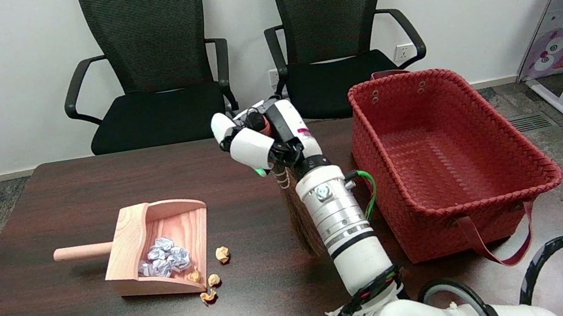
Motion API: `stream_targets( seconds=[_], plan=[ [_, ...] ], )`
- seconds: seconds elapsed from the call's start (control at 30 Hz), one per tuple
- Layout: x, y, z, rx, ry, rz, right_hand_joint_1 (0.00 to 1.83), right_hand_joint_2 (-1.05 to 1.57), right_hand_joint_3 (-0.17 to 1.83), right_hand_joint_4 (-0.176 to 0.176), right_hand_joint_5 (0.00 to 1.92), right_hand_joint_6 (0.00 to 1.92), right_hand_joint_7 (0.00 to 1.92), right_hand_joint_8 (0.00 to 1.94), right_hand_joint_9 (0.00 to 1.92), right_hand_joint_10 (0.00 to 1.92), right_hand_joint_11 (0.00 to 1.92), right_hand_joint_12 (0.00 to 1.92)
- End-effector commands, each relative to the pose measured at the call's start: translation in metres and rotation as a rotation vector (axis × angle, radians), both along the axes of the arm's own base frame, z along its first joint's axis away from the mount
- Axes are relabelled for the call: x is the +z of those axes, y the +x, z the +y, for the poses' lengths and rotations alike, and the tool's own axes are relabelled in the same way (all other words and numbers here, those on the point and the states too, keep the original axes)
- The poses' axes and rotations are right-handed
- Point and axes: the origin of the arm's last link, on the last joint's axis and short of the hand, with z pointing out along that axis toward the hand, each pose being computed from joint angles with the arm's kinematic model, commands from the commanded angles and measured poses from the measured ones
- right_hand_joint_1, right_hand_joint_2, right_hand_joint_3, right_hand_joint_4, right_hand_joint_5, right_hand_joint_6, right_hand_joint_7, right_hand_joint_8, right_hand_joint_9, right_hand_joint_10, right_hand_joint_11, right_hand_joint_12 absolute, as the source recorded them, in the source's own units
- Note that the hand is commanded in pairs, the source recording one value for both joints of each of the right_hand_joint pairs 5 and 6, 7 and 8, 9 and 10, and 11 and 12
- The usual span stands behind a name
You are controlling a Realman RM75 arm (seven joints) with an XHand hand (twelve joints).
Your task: Sweep the paper ball into the dustpan.
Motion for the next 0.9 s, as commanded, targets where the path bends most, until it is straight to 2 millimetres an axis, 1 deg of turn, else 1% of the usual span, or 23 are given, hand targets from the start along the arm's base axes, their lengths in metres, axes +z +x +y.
stream_targets(
  seconds=[0.03, 0.3, 0.5, 0.6, 0.77, 0.9],
  plan=[
    [-0.017, -0.006, 0.005, -0.079, -0.016, 0.131, 1.06, 1.57, 1.73, 0.032, 1.92, 1.92, 1.92, 1.92, 1.92, 1.92, 1.92, 1.92],
    [-0.041, -0.011, 0.003, -0.137, -0.006, 0.131, 1.06, 1.57, 1.75, 0.032, 1.92, 1.92, 1.92, 1.92, 1.92, 1.92, 1.92, 1.92],
    [-0.067, -0.012, -0.002, -0.143, 0.031, 0.128, 1.07, 1.57, 1.75, 0.031, 1.92, 1.92, 1.92, 1.92, 1.92, 1.92, 1.92, 1.92],
    [-0.075, -0.015, -0.002, -0.153, 0.024, 0.132, 1.07, 1.57, 1.76, 0.031, 1.92, 1.92, 1.92, 1.92, 1.92, 1.92, 1.92, 1.92],
    [-0.084, -0.017, -0.004, -0.151, -0.05, 0.259, 1.07, 1.57, 1.8, 0.027, 1.92, 1.92, 1.92, 1.92, 1.92, 1.92, 1.92, 1.92],
    [-0.095, -0.028, -0.013, -0.148, -0.053, 0.339, 1.07, 1.57, 1.83, 0.027, 1.92, 1.92, 1.92, 1.92, 1.92, 1.92, 1.92, 1.92]
  ],
)
